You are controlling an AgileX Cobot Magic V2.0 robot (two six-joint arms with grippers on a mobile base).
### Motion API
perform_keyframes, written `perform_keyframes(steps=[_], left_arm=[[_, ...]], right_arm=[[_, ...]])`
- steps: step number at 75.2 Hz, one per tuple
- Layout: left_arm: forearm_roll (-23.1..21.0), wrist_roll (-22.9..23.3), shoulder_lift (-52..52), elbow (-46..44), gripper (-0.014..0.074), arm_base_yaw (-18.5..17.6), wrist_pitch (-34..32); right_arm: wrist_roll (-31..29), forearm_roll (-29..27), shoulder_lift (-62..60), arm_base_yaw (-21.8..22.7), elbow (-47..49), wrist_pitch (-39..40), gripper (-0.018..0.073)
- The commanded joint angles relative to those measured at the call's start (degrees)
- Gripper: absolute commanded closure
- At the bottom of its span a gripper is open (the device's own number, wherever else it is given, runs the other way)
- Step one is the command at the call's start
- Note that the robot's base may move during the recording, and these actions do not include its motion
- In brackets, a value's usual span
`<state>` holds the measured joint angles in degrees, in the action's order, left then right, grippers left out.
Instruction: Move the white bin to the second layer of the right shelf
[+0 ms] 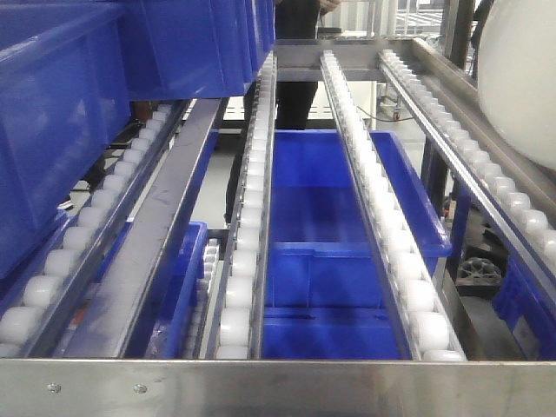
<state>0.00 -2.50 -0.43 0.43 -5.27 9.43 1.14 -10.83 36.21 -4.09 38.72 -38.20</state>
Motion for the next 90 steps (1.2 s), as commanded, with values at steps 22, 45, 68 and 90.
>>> perform_keyframes(steps=[22, 45, 68, 90], left_arm=[[0.0, 0.3, -0.8, 2.1, 0.0512, -0.3, -5.0], [0.0, 0.3, -0.8, 2.1, 0.0512, -0.3, -5.0], [0.0, 0.3, -0.8, 2.1, 0.0512, -0.3, -5.0], [0.0, 0.3, -0.8, 2.1, 0.0512, -0.3, -5.0]], right_arm=[[-0.2, -0.9, -0.1, 0.3, 1.7, 4.9, 0.0503], [-0.2, -0.9, -0.1, 0.3, 1.7, 5.4, 0.0503], [-0.3, -3.5, 3.7, 0.1, 1.7, 6.8, 0.0503], [-1.1, -4.8, 16.1, -4.4, 5.2, 7.3, 0.0503]])
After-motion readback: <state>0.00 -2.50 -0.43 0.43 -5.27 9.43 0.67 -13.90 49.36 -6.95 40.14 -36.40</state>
